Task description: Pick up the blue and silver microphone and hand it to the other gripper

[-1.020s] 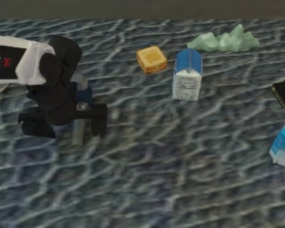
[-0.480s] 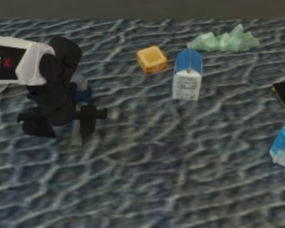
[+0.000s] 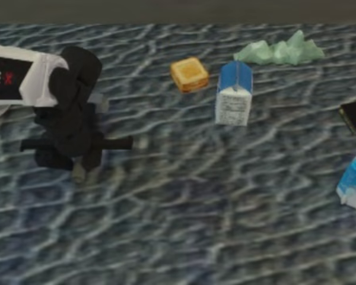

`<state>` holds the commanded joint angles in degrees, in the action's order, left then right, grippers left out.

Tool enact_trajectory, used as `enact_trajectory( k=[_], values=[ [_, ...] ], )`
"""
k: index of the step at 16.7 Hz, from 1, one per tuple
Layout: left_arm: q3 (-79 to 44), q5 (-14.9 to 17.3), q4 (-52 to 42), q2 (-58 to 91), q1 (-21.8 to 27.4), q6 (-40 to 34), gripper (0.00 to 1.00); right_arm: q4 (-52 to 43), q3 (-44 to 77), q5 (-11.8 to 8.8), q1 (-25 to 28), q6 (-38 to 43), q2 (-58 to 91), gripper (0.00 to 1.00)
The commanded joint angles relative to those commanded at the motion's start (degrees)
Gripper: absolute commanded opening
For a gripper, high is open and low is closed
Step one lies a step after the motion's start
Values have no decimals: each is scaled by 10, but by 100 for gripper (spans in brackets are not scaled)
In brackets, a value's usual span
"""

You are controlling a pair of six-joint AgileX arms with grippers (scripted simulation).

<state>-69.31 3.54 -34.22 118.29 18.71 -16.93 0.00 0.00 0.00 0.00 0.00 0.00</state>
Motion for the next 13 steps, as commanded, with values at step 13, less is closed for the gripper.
enact_trajectory(
  k=[13],
  values=[
    [21, 19, 103, -55, -9, 48, 0, 0, 0, 0, 0, 0, 0, 100]
  ],
)
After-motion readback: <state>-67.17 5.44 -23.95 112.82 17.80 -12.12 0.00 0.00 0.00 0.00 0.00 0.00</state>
